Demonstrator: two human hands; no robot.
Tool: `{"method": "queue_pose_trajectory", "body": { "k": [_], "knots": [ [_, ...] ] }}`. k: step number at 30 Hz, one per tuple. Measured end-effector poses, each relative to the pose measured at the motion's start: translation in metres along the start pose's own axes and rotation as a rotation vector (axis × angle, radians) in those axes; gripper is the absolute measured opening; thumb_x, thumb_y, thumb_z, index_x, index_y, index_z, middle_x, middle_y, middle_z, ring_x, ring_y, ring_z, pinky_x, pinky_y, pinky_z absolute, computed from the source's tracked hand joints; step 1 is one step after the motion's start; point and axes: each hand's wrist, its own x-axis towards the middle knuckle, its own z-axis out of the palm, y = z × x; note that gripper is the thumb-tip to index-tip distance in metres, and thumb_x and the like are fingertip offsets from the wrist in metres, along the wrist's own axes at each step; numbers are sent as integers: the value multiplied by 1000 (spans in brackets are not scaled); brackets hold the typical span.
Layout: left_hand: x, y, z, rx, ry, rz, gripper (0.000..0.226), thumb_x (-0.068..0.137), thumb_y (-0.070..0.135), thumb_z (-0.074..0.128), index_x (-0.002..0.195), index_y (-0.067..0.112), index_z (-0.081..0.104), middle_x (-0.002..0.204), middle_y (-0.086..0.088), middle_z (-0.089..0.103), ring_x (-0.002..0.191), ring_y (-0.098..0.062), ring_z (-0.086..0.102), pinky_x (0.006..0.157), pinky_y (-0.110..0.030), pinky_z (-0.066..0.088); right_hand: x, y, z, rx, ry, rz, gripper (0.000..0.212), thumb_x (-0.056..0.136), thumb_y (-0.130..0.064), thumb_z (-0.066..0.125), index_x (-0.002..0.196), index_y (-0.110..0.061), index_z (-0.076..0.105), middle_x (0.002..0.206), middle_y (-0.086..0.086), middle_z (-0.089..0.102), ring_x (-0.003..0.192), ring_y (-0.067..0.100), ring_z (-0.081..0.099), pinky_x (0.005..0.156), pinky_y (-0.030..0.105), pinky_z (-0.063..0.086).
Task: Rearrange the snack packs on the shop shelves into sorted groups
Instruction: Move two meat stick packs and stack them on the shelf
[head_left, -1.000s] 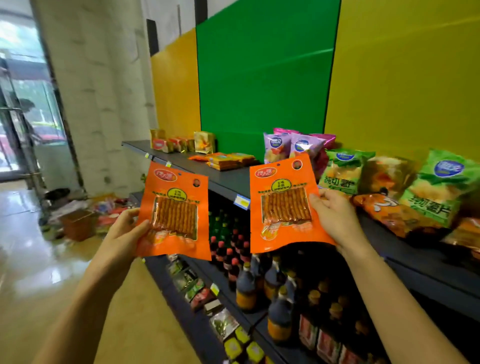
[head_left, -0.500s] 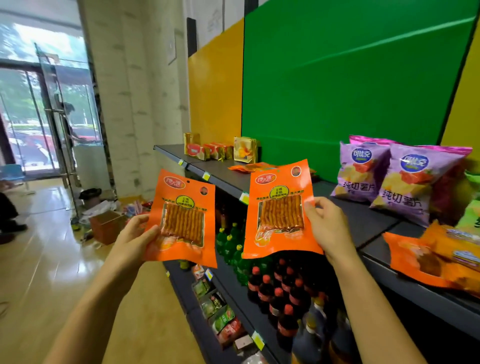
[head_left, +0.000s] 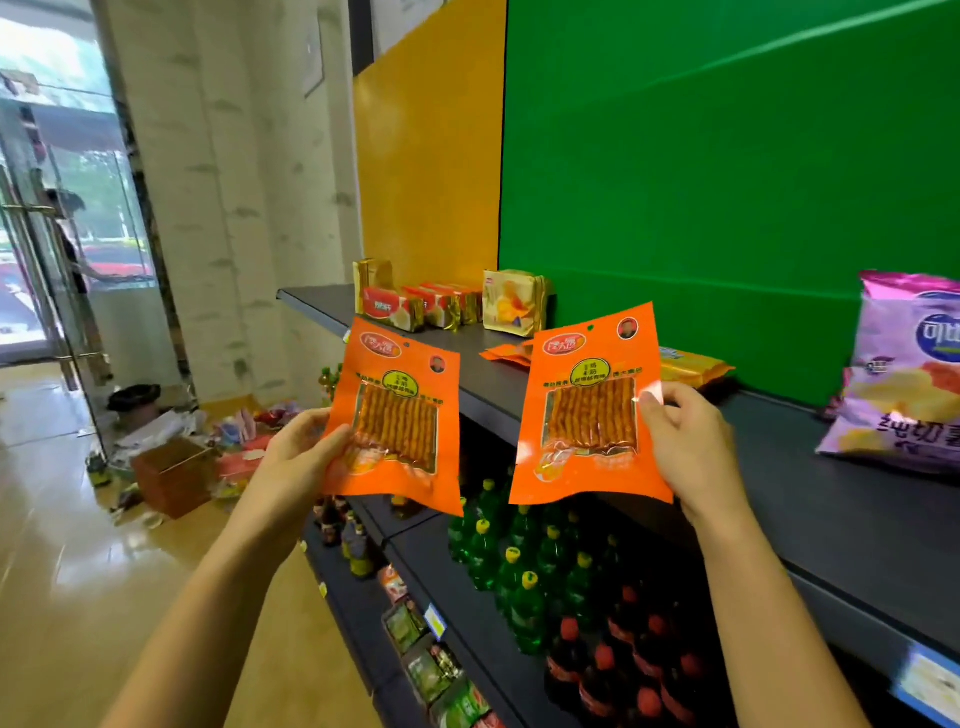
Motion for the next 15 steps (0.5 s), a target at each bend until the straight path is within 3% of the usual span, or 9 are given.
{"method": "queue_pose_trajectory", "body": {
  "k": [2,5,9,11,15],
  "knots": [
    [35,-11,-4,28,-43,7,11,93,17,50,99,21,57,92,-2,66,69,-11,64,54,-20,51,14,3,19,-33,52,-2,27,95,-28,44,107,-11,60,104,11,69,95,29,62,84,42,51],
    [89,-25,-10,39,-115,3,12,92,15,52,100,19,59,97,-8,67,70,-15,63,55,-20,51,33,0,44,-57,138,31,27,94,-25,46,108,-9,62,99,11,69,89,27,62,72,32,49],
    [157,-27,-6,55,-251,-2,22,89,19,57,111,14,57,98,-11,69,71,-18,64,54,-22,51,66,-13,63,-71,256,66,22,93,-27,48,103,-14,61,99,18,71,87,37,66,80,51,53],
    [187,-25,-2,32,-329,1,22,87,18,59,109,16,57,92,-6,68,69,-15,65,50,-19,51,82,-20,68,-97,330,79,20,90,-28,50,103,-17,61,99,19,71,86,37,67,80,53,53],
    [241,-33,13,-6,-465,-4,23,86,12,60,109,15,56,92,-5,69,67,-13,67,58,-20,55,112,-28,73,-156,429,121,15,89,-28,49,99,-23,60,102,19,70,90,36,66,85,51,52]
  ]
}}
